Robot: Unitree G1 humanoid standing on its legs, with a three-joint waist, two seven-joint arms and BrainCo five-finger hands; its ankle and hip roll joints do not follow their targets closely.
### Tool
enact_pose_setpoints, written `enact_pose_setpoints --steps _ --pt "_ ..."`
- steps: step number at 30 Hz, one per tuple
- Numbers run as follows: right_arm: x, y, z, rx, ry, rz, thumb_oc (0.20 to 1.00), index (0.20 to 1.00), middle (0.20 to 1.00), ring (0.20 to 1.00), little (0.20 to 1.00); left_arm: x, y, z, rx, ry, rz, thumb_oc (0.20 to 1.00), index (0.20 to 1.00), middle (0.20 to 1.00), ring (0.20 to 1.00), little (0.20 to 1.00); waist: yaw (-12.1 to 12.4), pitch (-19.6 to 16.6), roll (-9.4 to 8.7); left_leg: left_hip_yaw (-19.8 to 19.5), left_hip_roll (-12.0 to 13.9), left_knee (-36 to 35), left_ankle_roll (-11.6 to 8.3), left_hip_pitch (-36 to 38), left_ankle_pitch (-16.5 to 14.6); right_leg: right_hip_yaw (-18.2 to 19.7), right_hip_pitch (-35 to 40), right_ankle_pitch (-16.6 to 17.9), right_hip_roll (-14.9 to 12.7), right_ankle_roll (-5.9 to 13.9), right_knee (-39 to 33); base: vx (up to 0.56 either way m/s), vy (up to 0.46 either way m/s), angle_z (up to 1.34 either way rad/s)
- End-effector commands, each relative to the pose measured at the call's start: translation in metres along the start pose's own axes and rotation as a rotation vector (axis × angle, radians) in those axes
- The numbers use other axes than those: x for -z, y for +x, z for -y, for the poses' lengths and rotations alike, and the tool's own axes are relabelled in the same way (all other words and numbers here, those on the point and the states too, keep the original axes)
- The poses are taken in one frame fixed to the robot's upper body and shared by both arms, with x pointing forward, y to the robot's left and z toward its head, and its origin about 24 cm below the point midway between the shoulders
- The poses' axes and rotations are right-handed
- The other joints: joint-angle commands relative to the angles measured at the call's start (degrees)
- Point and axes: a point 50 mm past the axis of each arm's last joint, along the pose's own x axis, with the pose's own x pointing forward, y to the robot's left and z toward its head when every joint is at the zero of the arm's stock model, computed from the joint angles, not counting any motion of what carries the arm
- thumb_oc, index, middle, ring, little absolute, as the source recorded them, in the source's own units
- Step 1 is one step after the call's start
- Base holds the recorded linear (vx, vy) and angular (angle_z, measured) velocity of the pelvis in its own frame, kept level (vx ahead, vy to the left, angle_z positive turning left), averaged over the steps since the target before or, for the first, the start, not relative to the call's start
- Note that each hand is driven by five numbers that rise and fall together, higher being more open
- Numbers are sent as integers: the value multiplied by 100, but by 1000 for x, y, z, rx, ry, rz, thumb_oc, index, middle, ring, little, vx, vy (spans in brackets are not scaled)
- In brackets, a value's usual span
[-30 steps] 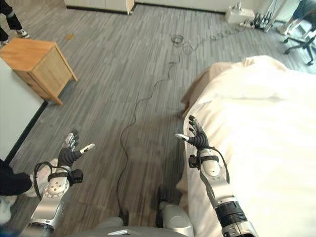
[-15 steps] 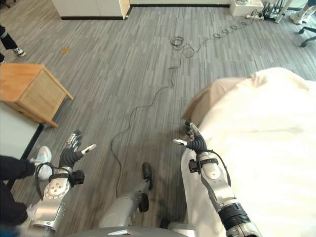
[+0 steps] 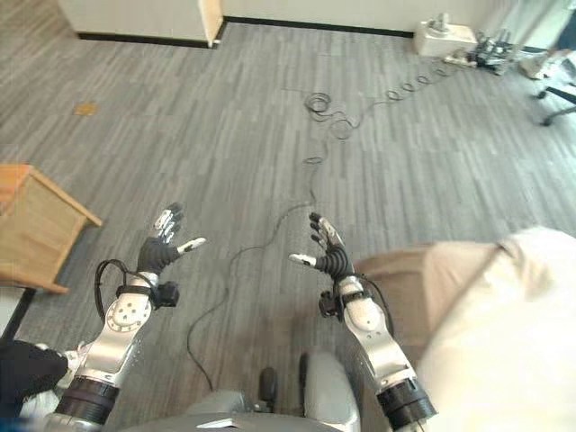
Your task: Making the bed.
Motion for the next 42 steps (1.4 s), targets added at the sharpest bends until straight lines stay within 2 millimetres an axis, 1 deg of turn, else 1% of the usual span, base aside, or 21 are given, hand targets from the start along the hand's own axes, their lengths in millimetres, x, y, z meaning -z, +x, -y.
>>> enact_pose_setpoints --steps 1,2,3,5,8,11,13,15,16,17,19,21,26,27,28,30,31,33,35,38,42 --pt "-14 12 -7 13 14 80 1000 1000 1000 1000 1000 -7 -11 -32 -107 11 37 1000 1000 1000 1000 1000 156 -93 -519 839 772 -131 -133 -398 77 -365 1335 1212 -113 261 -1799 293 -172 16" --pt "-10 13 -9 -1 20 65 1000 1000 1000 1000 1000 -2 -16 -41 -140 13 22 1000 1000 1000 1000 1000 228 -100 -568 1017 876 -108 -229 -198 -28 -776 1584 1272 -160 281 -2114 179 -117 -16" --pt "-11 13 -9 -1 20 65 1000 1000 1000 1000 1000 -2 -16 -41 -141 13 22 1000 1000 1000 1000 1000 228 -96 -567 1018 877 -109 -230 -194 -28 -776 1590 1274 -159 281 -2117 251 -206 -41" --pt "-2 5 -9 -11 -3 32 1000 1000 1000 1000 1000 6 -23 -45 -180 -8 -13 1000 1000 1000 1000 1000 288 -134 -783 1239 1096 937 -356 -325 -330 -473 1928 1312 61 132 -2503 282 -249 -40" --pt "-5 3 1 -1 -76 39 1000 1000 1000 1000 1000 8 -25 -48 -205 -11 -17 1000 1000 1000 1000 1000 334 -49 -850 1173 1440 2423 -410 -808 10 -212 2250 1314 263 -107 -2763 166 -95 -55" --pt "-17 0 11 15 -180 86 1000 1000 1000 1000 1000 13 -33 -51 -250 -19 -38 1000 1000 1000 1000 1000 422 -32 -960 466 947 2582 -236 -1244 -153 407 2285 1374 303 -113 -2788 77 78 -144" --pt "-28 -1 18 37 -264 134 1000 1000 1000 1000 1000 14 -39 -55 -300 -18 -40 1000 1000 1000 1000 1000 479 -47 -945 -460 362 2016 -180 -1205 -514 1069 2271 1449 456 -8 -2783 156 154 -290" --pt "-42 -4 24 50 -366 204 1000 1000 1000 1000 1000 13 -44 -56 -324 -6 -35 1000 1000 1000 1000 1000 528 -73 -881 -1427 44 1752 -160 -1134 -528 1667 2252 1495 619 27 -2786 91 106 -222" --pt "-42 -5 24 50 -366 204 1000 1000 1000 1000 1000 13 -44 -56 -323 -6 -35 1000 1000 1000 1000 1000 532 -79 -890 -1422 33 1730 -163 -1145 -489 1673 2235 1516 605 30 -2792 67 213 -285" --pt "-56 -19 42 110 -498 268 1000 1000 1000 1000 1000 6 -47 -52 -319 -8 5 1000 1000 1000 1000 1000 399 -140 -745 -1926 -56 1582 -175 -1069 -442 2239 2233 1524 780 65 -2772 8 172 -278" --pt "-56 -20 43 112 -499 267 1000 1000 1000 1000 1000 6 -47 -52 -317 -8 5 1000 1000 1000 1000 1000 425 -151 -757 -1905 -62 1533 -183 -1074 -384 2264 2207 1555 765 70 -2782 21 151 -191" --pt "-60 -48 62 194 -593 258 1000 1000 1000 1000 1000 6 -50 -47 -274 -3 7 1000 1000 1000 1000 1000 102 -333 -547 -1419 320 688 -126 -566 -236 2376 2202 1521 847 89 -2723 80 257 -104" --pt "-67 -77 83 354 -675 253 1000 1000 1000 1000 1000 -8 -42 -42 -221 57 71 1000 1000 1000 1000 1000 -331 -382 -397 -727 411 -131 -75 -253 90 2400 1677 1589 901 329 -2124 -70 156 -111" --pt "-68 -81 89 435 -703 259 1000 1000 1000 1000 1000 -16 -38 -46 -242 80 117 1000 1000 1000 1000 1000 -454 -245 -314 -478 479 -131 -89 -267 85 2108 1318 1652 965 524 -1647 -141 18 -70" --pt "-68 -81 89 437 -703 260 1000 1000 1000 1000 1000 -17 -37 -46 -242 81 119 1000 1000 1000 1000 1000 -438 -267 -328 -466 468 -131 -96 -316 121 2123 1259 1679 960 527 -1632 -171 34 -73" --pt "-63 -82 90 498 -683 251 1000 1000 1000 1000 1000 -25 -32 -48 -257 103 159 1000 1000 1000 1000 1000 -435 -220 -135 -178 623 -131 -107 -370 136 1162 1162 1263 687 386 -1303 -112 16 -73" --pt "-63 -82 90 498 -683 251 1000 1000 1000 1000 1000 -25 -32 -48 -257 103 159 1000 1000 1000 1000 1000 -440 -227 -137 -183 620 -131 -107 -381 140 1158 1153 1263 684 386 -1302 -127 1 -93" --pt "-53 -82 90 535 -634 206 1000 1000 1000 1000 1000 -33 -31 -52 -279 118 195 1000 1000 1000 1000 1000 -409 -259 10 206 812 -131 -91 -405 140 465 1273 931 245 226 -889 -102 -58 -93" --pt "-45 -79 93 550 -610 166 1000 1000 1000 1000 1000 -33 -34 -59 -310 141 189 1000 1000 1000 1000 1000 -218 -371 76 672 916 -131 -89 -355 88 -105 1637 964 -327 198 -1033 -43 -112 -120" --pt "-39 -78 96 557 -605 127 1000 1000 1000 1000 1000 -31 -36 -65 -340 147 179 1000 1000 1000 1000 1000 -25 -510 45 1057 967 -131 -144 -333 75 -659 1993 1122 -618 322 -1556 21 -134 -133" --pt "-27 -81 102 557 -573 56 1000 1000 1000 1000 1000 -26 -41 -70 -374 157 157 1000 1000 1000 1000 1000 51 -680 -50 1398 1059 -62 -244 -233 98 -558 2302 1216 -382 415 -2494 102 -184 -67"
